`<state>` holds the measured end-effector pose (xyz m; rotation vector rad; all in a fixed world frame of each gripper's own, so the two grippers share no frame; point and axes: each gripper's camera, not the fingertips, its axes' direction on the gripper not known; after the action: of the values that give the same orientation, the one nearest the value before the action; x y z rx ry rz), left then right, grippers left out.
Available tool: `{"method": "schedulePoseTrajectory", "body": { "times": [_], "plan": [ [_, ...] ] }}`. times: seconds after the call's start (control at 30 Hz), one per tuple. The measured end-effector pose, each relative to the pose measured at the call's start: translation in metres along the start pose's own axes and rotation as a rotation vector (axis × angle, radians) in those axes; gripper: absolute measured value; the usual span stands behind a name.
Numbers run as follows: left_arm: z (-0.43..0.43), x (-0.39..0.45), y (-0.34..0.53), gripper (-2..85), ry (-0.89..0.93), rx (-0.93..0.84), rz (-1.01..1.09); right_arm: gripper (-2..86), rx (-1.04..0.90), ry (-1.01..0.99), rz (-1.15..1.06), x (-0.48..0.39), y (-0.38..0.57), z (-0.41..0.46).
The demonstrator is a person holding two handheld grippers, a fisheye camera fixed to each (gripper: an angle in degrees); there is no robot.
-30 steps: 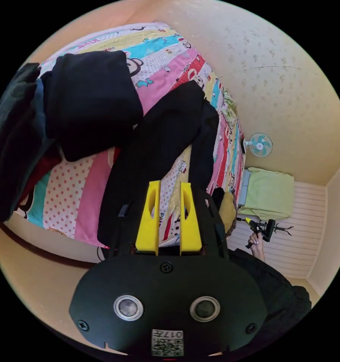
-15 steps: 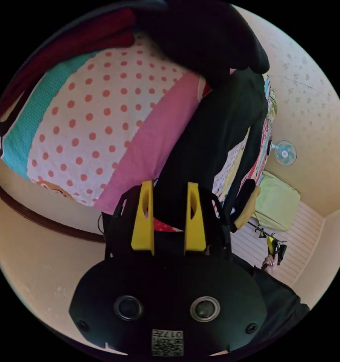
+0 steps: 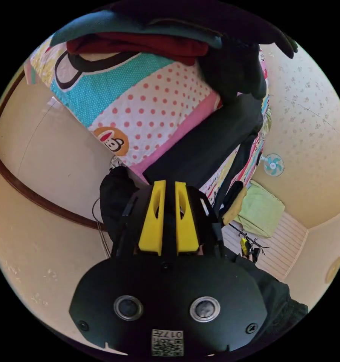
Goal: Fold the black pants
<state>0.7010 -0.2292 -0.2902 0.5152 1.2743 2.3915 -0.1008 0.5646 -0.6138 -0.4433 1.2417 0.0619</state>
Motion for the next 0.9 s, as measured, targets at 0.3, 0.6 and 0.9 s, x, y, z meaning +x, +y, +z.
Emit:
{"method": "schedulePoseTrajectory", "body": {
  "times": [0.3, 0.6, 0.9],
  "plan": [
    [-0.015, 0.008, 0.053, 8.2, 0.086, 0.176, 0.083, 4.1, -0.084, 0.209, -0.104, 0.03, -0.066, 0.006],
    [-0.001, 0.038, 0.139, 8.6, 0.09, 0.246, 0.101, 7.9, -0.328, 0.5, -0.29, 0.063, -0.139, 0.074],
    [0.016, 0.051, 0.227, 8.5, -0.013, 0.302, 0.055, 11.7, -0.305, 0.557, -0.146, 0.132, -0.18, 0.12]
  ]
}}
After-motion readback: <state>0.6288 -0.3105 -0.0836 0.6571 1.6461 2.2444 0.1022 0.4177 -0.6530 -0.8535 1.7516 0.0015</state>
